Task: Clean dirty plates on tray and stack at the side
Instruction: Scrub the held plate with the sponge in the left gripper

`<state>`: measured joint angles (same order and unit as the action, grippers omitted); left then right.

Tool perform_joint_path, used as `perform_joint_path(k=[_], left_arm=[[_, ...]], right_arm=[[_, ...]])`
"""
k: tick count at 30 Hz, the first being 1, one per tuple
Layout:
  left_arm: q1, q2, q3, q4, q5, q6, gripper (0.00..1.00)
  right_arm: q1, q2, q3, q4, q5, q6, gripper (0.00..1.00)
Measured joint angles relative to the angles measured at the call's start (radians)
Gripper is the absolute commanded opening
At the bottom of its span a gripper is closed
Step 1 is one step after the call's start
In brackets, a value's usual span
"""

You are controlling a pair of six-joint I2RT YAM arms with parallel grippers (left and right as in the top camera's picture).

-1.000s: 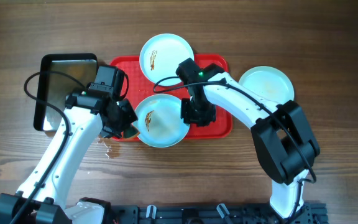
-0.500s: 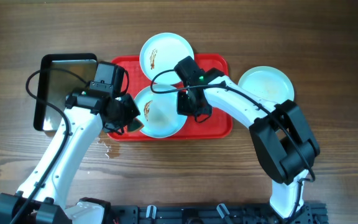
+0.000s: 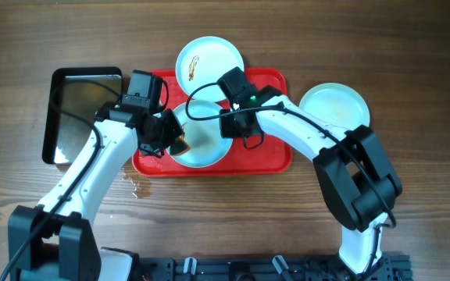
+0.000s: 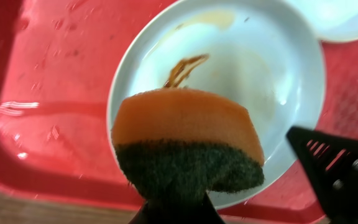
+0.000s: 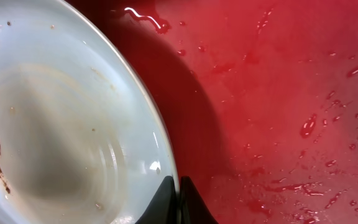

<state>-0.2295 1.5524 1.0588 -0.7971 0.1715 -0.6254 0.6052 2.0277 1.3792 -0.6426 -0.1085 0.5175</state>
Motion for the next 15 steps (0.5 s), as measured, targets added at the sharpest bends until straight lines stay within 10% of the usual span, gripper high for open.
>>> perform_joint_path(k=[10, 11, 12, 15], left_arm=[[0.000, 0.139, 0.000, 0.132, 0.071, 0.000, 0.09], [0.000, 0.144, 0.000, 0.132, 0.075, 0.000, 0.26], [0.000, 0.146, 0.000, 0.132, 0.079, 0.003, 0.68], [0.000, 0.146, 0.000, 0.132, 0.090, 0.008, 0.83]], right_arm=[[0.000, 0.000, 0.000, 0.001, -0.022, 0.000, 0.04], [0.000, 0.000, 0.000, 0.001, -0.022, 0.000, 0.04], [0.000, 0.000, 0.000, 0.001, -0.022, 0.000, 0.04], [0.000, 0.000, 0.000, 0.000, -0.022, 0.001, 0.04]])
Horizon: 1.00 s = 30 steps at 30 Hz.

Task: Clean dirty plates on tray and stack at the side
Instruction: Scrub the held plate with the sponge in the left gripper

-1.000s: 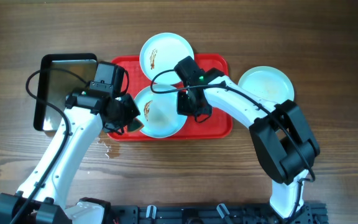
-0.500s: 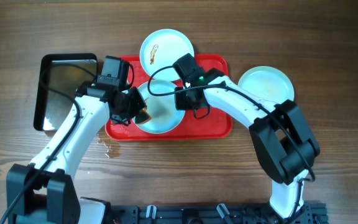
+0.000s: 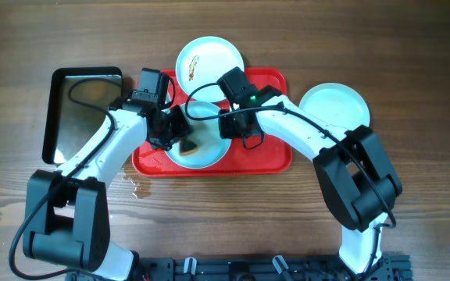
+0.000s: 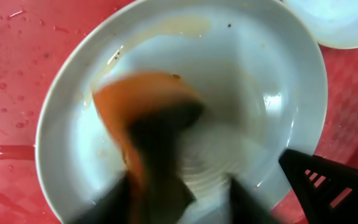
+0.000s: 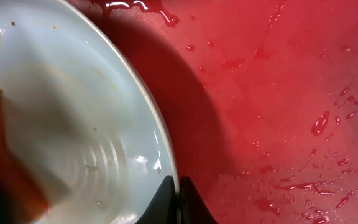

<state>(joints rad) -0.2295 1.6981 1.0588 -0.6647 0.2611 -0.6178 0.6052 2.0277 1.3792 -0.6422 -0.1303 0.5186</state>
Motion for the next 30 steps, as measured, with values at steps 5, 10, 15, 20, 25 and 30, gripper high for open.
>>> perform_joint_path(k=[5, 10, 15, 20, 25, 30], left_arm=[[0.000, 0.000, 0.000, 0.008, 0.002, 0.004, 0.78], [-0.005, 0.000, 0.000, 0.008, -0.016, 0.003, 0.59], [-0.006, 0.047, 0.000, -0.017, -0.054, 0.008, 0.20], [-0.006, 0.056, 0.000, -0.012, -0.062, 0.007, 0.04], [-0.051, 0.056, 0.000, 0.013, -0.021, 0.007, 0.04], [-0.112, 0.056, 0.000, 0.052, -0.016, 0.006, 0.04]], right_arm=[[0.000, 0.000, -0.001, 0.000, 0.000, 0.000, 0.04], [-0.007, 0.000, -0.001, 0.000, 0.000, 0.000, 0.04], [-0.007, 0.000, -0.001, 0.000, 0.000, 0.000, 0.04], [-0.007, 0.000, -0.001, 0.000, 0.000, 0.000, 0.04], [-0.007, 0.000, -0.001, 0.003, 0.000, 0.000, 0.04], [-0.010, 0.000, -0.001, 0.005, 0.000, 0.000, 0.04]])
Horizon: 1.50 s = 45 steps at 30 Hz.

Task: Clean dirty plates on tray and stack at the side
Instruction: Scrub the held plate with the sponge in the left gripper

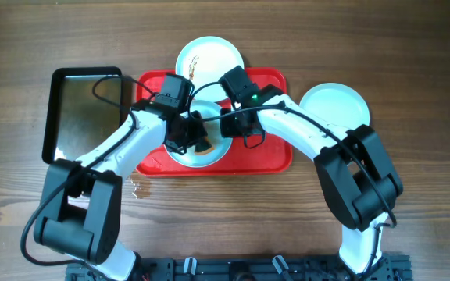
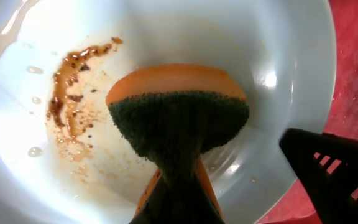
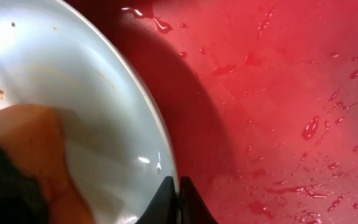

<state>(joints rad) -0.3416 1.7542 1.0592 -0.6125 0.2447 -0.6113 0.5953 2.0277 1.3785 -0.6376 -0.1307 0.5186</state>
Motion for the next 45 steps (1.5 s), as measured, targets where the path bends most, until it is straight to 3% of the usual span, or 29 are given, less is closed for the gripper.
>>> perform_joint_path(k=[12, 19, 24, 29, 33, 41, 45], left_arm=[[-0.087, 0.073, 0.004, 0.153, -0.146, 0.000, 0.04], [-0.039, 0.080, 0.041, -0.040, -0.330, 0.000, 0.04], [0.043, 0.079, 0.043, -0.087, -0.417, 0.000, 0.04], [0.041, 0.016, 0.048, -0.169, -0.440, -0.016, 0.04], [0.011, -0.126, 0.060, -0.124, -0.418, -0.039, 0.04], [-0.045, 0.081, 0.060, 0.019, -0.251, -0.052, 0.04], [-0.064, 0.095, 0.069, 0.021, -0.271, -0.053, 0.04]], right_arm=[[-0.008, 0.006, -0.013, 0.007, 0.001, 0.001, 0.04], [0.005, 0.007, -0.013, 0.008, -0.028, 0.003, 0.04], [0.005, 0.007, -0.013, 0.008, -0.031, 0.003, 0.04], [0.006, 0.007, -0.013, 0.004, -0.035, 0.003, 0.04], [0.003, 0.007, -0.013, 0.003, -0.025, 0.003, 0.04], [0.003, 0.007, -0.013, 0.002, -0.019, 0.003, 0.04], [-0.005, 0.007, -0.013, -0.002, -0.013, 0.003, 0.04]])
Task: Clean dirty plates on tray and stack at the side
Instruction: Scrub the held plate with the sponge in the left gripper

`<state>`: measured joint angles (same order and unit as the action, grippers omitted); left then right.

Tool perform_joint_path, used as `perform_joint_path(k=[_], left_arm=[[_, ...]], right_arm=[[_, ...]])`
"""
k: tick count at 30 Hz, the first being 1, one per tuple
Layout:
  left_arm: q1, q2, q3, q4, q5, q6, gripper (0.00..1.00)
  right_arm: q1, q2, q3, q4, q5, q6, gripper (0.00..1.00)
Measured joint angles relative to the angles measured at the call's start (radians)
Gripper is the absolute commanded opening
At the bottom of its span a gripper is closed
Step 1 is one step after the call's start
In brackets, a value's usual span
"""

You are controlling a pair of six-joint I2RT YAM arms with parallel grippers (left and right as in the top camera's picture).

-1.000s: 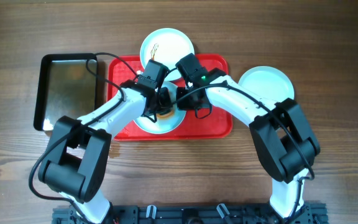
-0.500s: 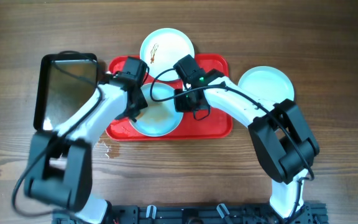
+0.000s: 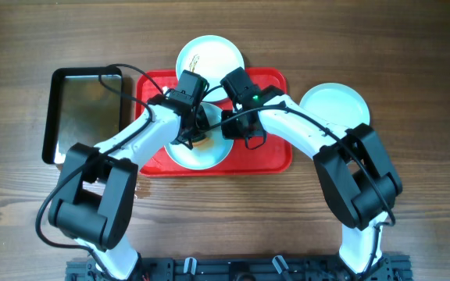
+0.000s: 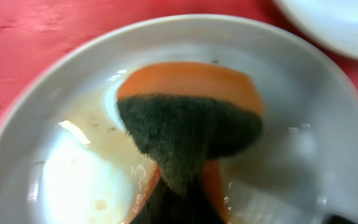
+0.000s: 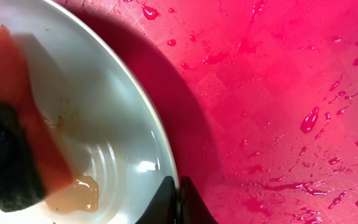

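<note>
A white plate (image 3: 201,152) lies in the middle of the wet red tray (image 3: 272,156). My left gripper (image 4: 179,208) is shut on an orange and green sponge (image 4: 188,121), pressed onto the plate's inside (image 4: 55,124), where brownish water pools. My right gripper (image 5: 178,202) is shut on the plate's rim (image 5: 160,134) at its right side. In the right wrist view the sponge (image 5: 11,124) fills the plate's left part. A second dirty plate (image 3: 209,58) with a brown streak overlaps the tray's far edge.
A clean white plate (image 3: 334,105) sits on the wooden table right of the tray. A black tray of water (image 3: 80,109) stands to the left. Water drops lie on the table by the red tray's front left corner (image 3: 135,183).
My left gripper with the sponge has shifted across the plate toward its far right side. The brown sauce smear is gone; diluted brownish liquid shows instead. The right gripper has kept its hold.
First the sponge hung over the plate's near left edge with a brown streak on the plate. Then it was down in the plate, then further in beside a smeared patch. Now the plate holds only brownish water. My right gripper held the rim throughout.
</note>
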<state>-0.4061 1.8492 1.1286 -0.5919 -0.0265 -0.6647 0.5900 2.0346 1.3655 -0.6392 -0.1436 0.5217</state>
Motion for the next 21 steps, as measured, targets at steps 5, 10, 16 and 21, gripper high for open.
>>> perform_joint_path(k=[5, 10, 16, 21], left_arm=[[-0.019, 0.020, 0.025, -0.212, -0.271, 0.000, 0.04], [-0.022, 0.033, 0.031, -0.303, -0.421, -0.009, 0.04], [-0.017, 0.029, 0.152, -0.407, -0.423, -0.148, 0.04], [-0.018, 0.017, 0.157, -0.244, -0.155, -0.139, 0.04]], right_arm=[[0.007, 0.000, 0.000, 0.001, -0.008, 0.000, 0.04], [0.015, 0.000, 0.000, 0.010, -0.036, 0.000, 0.04], [0.010, 0.000, 0.000, 0.005, -0.010, 0.000, 0.04], [0.006, 0.000, 0.000, 0.005, -0.004, 0.001, 0.04]])
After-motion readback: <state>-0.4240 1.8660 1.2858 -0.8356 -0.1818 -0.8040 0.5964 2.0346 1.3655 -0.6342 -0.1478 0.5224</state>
